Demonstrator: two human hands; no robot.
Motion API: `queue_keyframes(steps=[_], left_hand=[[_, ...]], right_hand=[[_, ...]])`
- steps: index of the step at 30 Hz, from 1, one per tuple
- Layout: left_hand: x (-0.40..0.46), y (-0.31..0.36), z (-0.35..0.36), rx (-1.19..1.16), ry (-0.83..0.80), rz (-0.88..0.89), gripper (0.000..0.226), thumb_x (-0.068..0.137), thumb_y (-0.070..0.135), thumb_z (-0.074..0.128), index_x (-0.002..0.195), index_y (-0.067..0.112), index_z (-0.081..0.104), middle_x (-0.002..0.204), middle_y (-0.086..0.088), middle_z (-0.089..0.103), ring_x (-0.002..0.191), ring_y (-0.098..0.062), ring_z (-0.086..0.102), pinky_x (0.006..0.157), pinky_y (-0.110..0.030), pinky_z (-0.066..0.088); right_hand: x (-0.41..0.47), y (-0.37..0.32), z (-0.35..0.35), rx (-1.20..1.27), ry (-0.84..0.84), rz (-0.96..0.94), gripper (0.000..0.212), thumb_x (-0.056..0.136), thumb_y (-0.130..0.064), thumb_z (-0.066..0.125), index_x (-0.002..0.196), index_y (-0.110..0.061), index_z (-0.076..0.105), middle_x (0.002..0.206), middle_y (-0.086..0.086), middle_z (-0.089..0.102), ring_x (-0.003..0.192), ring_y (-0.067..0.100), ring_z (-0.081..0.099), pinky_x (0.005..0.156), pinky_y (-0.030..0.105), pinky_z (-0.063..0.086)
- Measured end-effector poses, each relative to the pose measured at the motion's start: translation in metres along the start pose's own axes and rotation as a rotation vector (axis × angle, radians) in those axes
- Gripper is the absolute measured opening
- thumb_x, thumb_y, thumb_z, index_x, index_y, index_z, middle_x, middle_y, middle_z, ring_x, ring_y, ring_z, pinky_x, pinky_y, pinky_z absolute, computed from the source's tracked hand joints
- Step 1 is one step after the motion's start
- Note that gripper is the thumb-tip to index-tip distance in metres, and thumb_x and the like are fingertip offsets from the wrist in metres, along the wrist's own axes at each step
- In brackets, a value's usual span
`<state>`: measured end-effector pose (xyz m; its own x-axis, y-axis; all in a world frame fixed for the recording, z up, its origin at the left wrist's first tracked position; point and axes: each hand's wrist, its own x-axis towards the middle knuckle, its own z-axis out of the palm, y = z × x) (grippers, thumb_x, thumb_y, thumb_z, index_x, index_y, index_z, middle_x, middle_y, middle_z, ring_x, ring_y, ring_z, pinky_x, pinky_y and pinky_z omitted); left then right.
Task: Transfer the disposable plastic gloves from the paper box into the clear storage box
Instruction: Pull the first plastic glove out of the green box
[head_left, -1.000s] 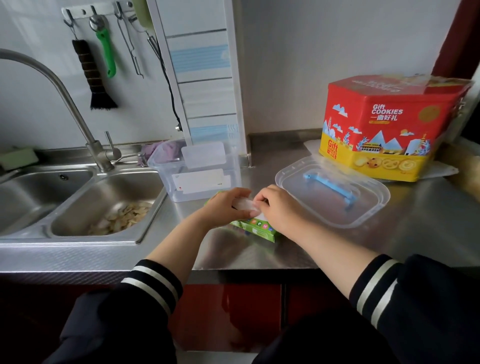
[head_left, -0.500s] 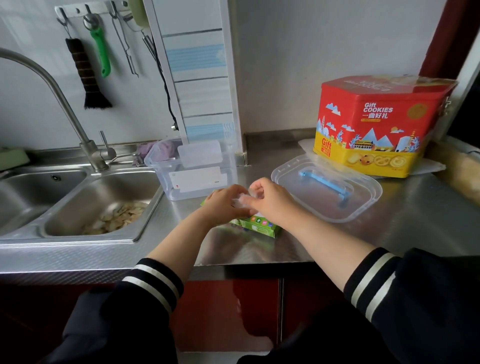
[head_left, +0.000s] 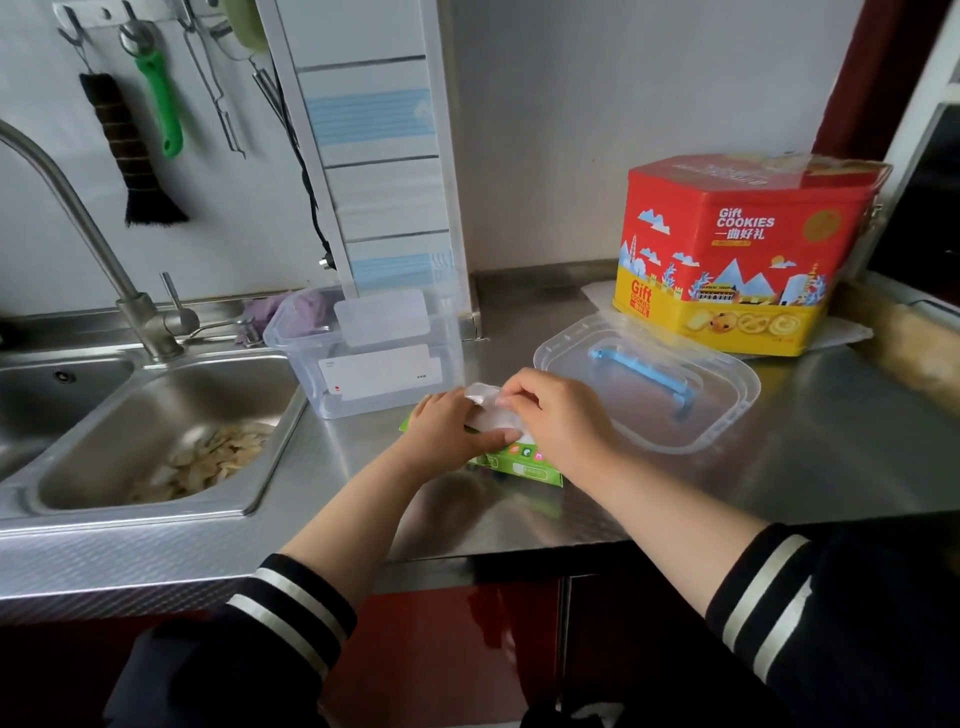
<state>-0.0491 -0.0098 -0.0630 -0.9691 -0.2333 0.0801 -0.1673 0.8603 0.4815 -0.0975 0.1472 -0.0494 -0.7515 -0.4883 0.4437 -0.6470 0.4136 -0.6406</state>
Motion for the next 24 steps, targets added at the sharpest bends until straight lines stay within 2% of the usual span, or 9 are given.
queue_keyframes(steps=[2,6,9,11,13,15,19,21,24], left_hand=[[-0.001,0.006,0.003,0.035,0.026,0.032,0.042,0.080,0.057,0.067,0.087,0.020,0.049,0.081,0.010,0.047,0.089,-0.019,0.049,0.081,-0.029,0.031],[-0.001,0.007,0.009,0.037,0.098,0.103,0.051,0.079,0.062,0.066,0.112,0.023,0.061,0.102,0.008,0.058,0.109,-0.017,0.052,0.095,-0.032,0.033],[-0.003,0.003,0.012,0.104,0.164,0.119,0.056,0.077,0.069,0.060,0.112,0.026,0.062,0.100,0.011,0.058,0.110,-0.016,0.051,0.092,-0.030,0.030],[-0.002,0.002,0.010,0.158,0.172,0.137,0.071,0.071,0.083,0.049,0.115,0.029,0.063,0.101,0.010,0.062,0.109,-0.017,0.051,0.088,-0.028,0.028],[0.002,0.002,0.008,0.220,0.147,0.173,0.088,0.061,0.091,0.030,0.118,0.032,0.062,0.106,0.009,0.064,0.110,-0.018,0.049,0.085,-0.028,0.026],[0.005,0.002,0.004,0.242,0.065,0.172,0.087,0.062,0.091,0.032,0.123,0.036,0.060,0.108,0.010,0.061,0.117,-0.017,0.045,0.086,-0.028,0.022],[0.007,0.004,0.000,0.205,-0.004,0.146,0.055,0.079,0.071,0.055,0.121,0.035,0.059,0.118,0.008,0.059,0.123,-0.018,0.039,0.093,-0.031,0.022],[0.007,0.005,0.002,0.193,-0.004,0.128,0.054,0.079,0.070,0.055,0.116,0.031,0.058,0.119,0.007,0.059,0.123,-0.019,0.040,0.096,-0.032,0.023],[0.008,0.006,0.005,0.170,-0.011,0.106,0.058,0.078,0.071,0.054,0.123,0.034,0.056,0.126,0.007,0.056,0.124,-0.020,0.041,0.102,-0.038,0.028]], right_hand=[[-0.001,0.003,-0.002,0.049,0.025,0.050,0.008,0.090,-0.025,0.063,0.085,-0.020,0.068,0.079,-0.010,0.066,0.074,0.013,0.057,0.065,0.028,0.043],[0.006,0.009,-0.006,0.125,0.026,0.205,0.003,0.089,-0.027,0.066,0.088,-0.025,0.065,0.082,-0.014,0.063,0.080,0.012,0.059,0.072,0.028,0.047],[0.008,0.010,-0.008,0.246,-0.044,0.333,0.036,0.083,-0.033,0.073,0.114,-0.020,0.059,0.104,-0.011,0.058,0.096,0.012,0.059,0.084,0.028,0.050],[0.006,0.012,-0.007,0.196,-0.095,0.380,0.035,0.081,-0.031,0.076,0.108,-0.018,0.057,0.100,-0.009,0.057,0.088,0.011,0.057,0.072,0.013,0.046],[0.003,0.013,-0.005,0.079,-0.099,0.373,0.018,0.084,-0.027,0.073,0.081,-0.022,0.055,0.082,-0.008,0.055,0.074,0.013,0.054,0.057,0.012,0.045],[0.004,0.014,-0.001,0.010,-0.065,0.321,0.020,0.087,-0.023,0.069,0.072,-0.022,0.056,0.076,-0.007,0.053,0.072,0.017,0.053,0.063,0.028,0.047],[0.005,0.006,0.001,-0.083,-0.028,0.147,0.009,0.089,-0.014,0.062,0.082,-0.015,0.069,0.082,-0.006,0.054,0.076,0.019,0.051,0.066,0.031,0.039],[0.007,0.002,0.000,-0.120,-0.044,0.094,0.013,0.090,-0.013,0.059,0.087,-0.016,0.071,0.084,-0.008,0.056,0.077,0.018,0.053,0.066,0.030,0.039],[0.010,0.001,-0.002,-0.131,-0.055,0.070,0.012,0.090,-0.015,0.061,0.089,-0.019,0.071,0.084,-0.010,0.059,0.077,0.016,0.055,0.064,0.028,0.041]])
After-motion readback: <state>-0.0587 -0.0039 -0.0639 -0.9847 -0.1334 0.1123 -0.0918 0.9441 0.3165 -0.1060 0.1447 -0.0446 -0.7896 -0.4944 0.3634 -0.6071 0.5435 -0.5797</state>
